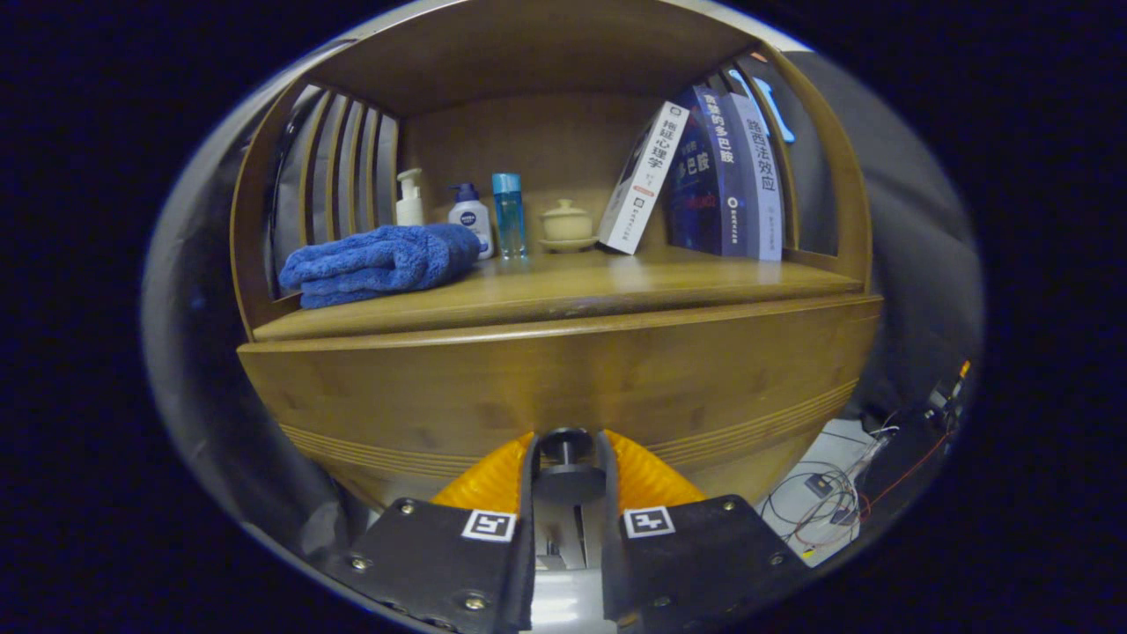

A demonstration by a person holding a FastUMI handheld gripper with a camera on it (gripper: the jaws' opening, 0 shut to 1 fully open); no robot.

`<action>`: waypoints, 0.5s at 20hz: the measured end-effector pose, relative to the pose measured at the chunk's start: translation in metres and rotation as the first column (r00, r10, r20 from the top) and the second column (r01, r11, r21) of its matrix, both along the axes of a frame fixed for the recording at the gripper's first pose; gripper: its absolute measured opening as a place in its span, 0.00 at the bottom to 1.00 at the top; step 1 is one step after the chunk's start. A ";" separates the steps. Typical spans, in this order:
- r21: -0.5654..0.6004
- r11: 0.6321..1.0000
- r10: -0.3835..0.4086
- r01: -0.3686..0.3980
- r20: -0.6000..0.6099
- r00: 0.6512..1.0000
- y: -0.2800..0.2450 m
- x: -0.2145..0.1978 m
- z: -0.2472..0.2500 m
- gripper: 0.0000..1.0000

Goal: Pull open the drawer, take out the items inside it, and place them on the countertop above the cabinet.

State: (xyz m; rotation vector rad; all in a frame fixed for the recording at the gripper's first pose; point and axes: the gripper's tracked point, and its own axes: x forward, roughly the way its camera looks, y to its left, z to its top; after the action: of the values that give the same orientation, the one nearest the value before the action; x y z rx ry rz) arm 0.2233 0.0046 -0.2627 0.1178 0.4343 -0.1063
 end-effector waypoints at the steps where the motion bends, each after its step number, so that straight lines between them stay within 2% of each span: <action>1: 0.002 1.000 -0.007 0.007 -0.001 1.000 0.000 -0.006 0.001 0.30; 10: 0.021 0.998 -0.058 0.058 0.000 0.998 0.000 -0.074 0.009 0.30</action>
State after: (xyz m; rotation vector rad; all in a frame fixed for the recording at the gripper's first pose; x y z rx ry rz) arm 0.1491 0.0047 -0.2535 0.1515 0.4311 -0.1584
